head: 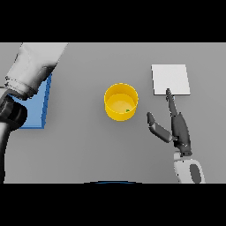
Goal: Pick up the red beaker and tilt it to pour out 1 green nut into yellow bowl. Pick up the yellow bowl and place it on the metallic measuring scale.
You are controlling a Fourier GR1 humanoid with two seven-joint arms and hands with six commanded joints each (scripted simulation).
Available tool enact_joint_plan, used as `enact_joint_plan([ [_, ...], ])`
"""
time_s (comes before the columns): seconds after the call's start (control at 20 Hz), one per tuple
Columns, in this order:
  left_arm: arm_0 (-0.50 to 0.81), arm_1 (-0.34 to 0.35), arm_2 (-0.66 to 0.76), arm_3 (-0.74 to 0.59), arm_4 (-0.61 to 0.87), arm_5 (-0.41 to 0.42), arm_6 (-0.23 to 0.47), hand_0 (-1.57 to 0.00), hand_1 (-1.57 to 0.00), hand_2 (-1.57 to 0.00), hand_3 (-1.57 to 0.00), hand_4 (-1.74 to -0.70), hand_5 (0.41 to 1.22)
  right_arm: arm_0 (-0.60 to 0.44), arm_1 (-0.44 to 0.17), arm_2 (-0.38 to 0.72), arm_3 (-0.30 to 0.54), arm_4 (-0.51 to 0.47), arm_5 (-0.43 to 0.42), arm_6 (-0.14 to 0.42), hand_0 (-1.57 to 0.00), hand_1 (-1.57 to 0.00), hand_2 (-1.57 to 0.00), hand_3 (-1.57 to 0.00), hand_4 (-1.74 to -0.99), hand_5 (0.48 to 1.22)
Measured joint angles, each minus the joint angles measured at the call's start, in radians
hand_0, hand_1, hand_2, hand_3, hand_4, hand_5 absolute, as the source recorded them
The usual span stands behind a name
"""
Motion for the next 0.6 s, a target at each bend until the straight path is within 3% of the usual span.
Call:
enact_joint_plan([
  [0.2,0.029,0.112,0.167,0.072,0.186,0.071,0.085,-1.57,-1.57,-1.57,-1.45,-1.74,1.221,0.005,0.017,0.005,0.004,-0.023,0.012,0.006,0.00,0.00,0.00,0.00,-1.002,0.666],
  [0.4,0.144,0.222,0.292,0.099,0.362,0.188,0.155,-1.57,-1.57,-1.57,-1.41,-1.74,1.221,-0.011,0.021,0.001,0.009,-0.029,0.010,0.023,0.00,0.00,0.00,0.00,-1.034,0.655],
  [0.55,0.235,0.276,0.373,0.088,0.489,0.261,0.239,-1.57,-1.57,-1.57,-1.44,-1.74,1.221,-0.011,0.011,0.008,0.008,-0.016,0.013,0.019,0.00,0.00,0.00,0.00,-1.057,0.652],
  [0.6,0.268,0.283,0.400,0.079,0.534,0.288,0.239,-1.57,-1.57,-1.57,-1.45,-1.74,1.221,-0.006,0.010,0.009,0.006,-0.015,0.012,0.009,0.00,0.00,0.00,0.00,-1.053,0.651],
])
